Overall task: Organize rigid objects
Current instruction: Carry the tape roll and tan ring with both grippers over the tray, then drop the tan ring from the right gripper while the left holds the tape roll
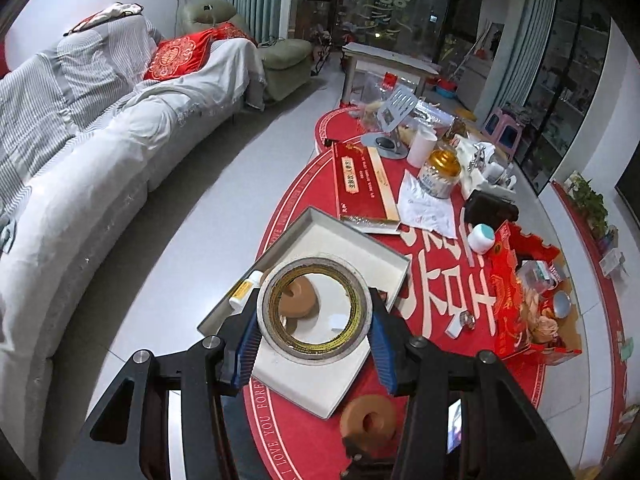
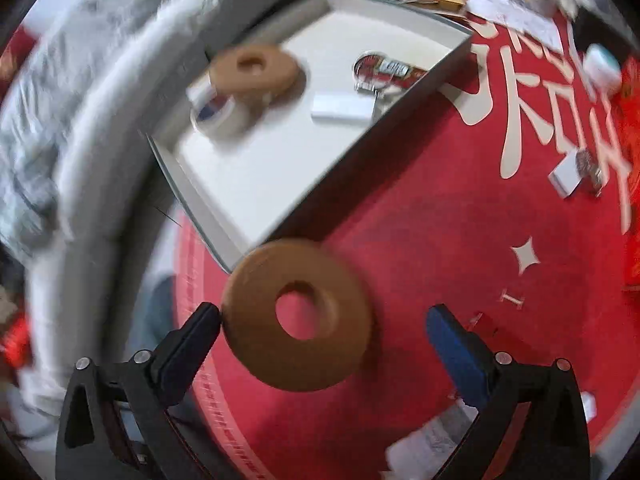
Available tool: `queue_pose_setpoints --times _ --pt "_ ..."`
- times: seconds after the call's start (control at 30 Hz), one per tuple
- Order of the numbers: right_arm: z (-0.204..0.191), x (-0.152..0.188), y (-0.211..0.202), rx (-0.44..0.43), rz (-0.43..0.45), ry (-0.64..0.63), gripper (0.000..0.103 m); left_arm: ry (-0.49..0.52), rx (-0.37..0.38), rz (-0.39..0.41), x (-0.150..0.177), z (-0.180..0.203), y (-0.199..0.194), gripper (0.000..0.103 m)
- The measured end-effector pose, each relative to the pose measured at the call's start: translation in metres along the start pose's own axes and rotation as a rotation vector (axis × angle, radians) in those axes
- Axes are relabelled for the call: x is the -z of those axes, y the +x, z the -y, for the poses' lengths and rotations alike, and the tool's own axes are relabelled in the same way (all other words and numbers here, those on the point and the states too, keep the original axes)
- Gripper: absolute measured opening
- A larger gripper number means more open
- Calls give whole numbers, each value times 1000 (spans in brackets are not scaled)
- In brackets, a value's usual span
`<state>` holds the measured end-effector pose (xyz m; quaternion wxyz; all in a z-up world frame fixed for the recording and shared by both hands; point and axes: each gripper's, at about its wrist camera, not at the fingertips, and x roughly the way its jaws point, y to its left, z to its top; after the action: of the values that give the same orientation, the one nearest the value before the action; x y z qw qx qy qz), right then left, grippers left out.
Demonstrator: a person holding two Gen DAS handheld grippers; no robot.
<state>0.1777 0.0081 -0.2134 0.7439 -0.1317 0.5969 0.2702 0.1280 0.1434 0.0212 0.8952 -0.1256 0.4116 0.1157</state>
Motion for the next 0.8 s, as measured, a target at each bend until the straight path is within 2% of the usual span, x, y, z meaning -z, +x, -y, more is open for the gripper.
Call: queue_pose_setpoints --times 0.13,0.23,0.3,0.47,0.57,0.63,0.67,0.7,0.8 --pt "-17 20 19 33 -36 -116 103 -10 -1 -15 3 -5 5 53" --pt "-22 27 33 67 -66 -128 103 -9 -5 -27 6 -7 9 53" --pt "-24 29 34 102 -45 -136 103 -5 -12 -30 8 -8 10 53" --pt "-24 16 29 194 12 -155 103 -21 -9 -45 9 -12 15 53" --pt "-15 6 41 178 -22 -110 103 -11 -8 -46 9 -10 17 53" --pt "-15 5 41 202 -10 -102 100 0 -15 -45 10 -9 17 53" --pt "-18 4 38 202 -4 -105 88 2 -19 -46 9 -9 18 53" --pt "-20 5 34 206 7 -108 84 0 -21 -47 9 -9 18 53" --pt "-20 4 19 216 18 -107 84 -11 -18 -39 5 -12 14 53"
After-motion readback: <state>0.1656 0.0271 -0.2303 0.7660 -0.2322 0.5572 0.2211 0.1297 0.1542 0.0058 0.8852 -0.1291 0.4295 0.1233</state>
